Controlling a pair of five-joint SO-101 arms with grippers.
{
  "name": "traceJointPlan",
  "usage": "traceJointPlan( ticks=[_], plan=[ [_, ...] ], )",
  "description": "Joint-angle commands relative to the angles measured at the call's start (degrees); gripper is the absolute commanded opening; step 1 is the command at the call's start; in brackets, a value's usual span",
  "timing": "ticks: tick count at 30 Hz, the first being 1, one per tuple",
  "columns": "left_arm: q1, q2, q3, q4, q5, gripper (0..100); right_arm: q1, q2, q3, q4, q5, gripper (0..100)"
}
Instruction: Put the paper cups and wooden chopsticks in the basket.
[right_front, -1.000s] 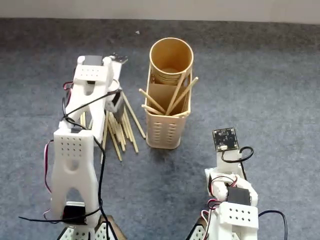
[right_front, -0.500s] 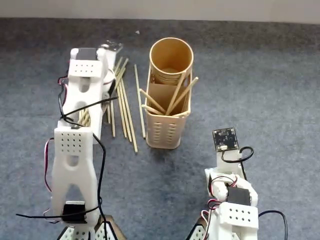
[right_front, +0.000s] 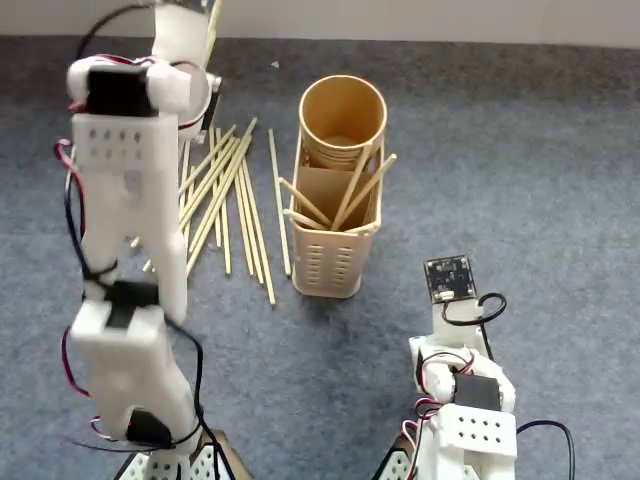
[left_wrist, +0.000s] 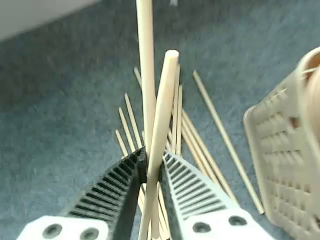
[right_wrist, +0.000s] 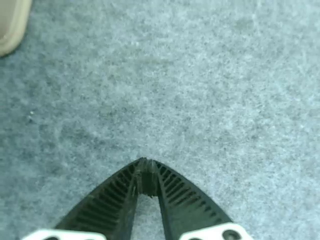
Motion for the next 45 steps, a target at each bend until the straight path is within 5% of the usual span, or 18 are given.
traceJointPlan(
  ticks=[1,8,14,36,40,45],
  plan=[
    [6.9,-13.58,-1.98,-2.9,3.25,4,-1.01,-0.57,-0.22,-0.84,0.62,0.5],
    [20.97,-20.26,-1.98,-13.54,12.57,1,-1.01,-0.57,-0.13,-0.84,0.53,0.5],
    [26.33,-20.09,-1.8,-15.82,16.97,1,-1.01,-0.57,-0.13,-0.84,0.53,0.5],
    [26.86,-20.7,8.48,-17.67,16.97,15,-1.01,-0.57,-0.13,-0.84,0.53,0.5],
    [21.41,-20.79,8.48,-17.49,16.62,15,-0.92,-0.57,-0.13,-0.84,0.53,0.5],
    [2.33,-17.27,13.76,-11.87,16.53,15,-0.84,-0.57,-0.13,-0.84,0.53,0.5]
  ],
)
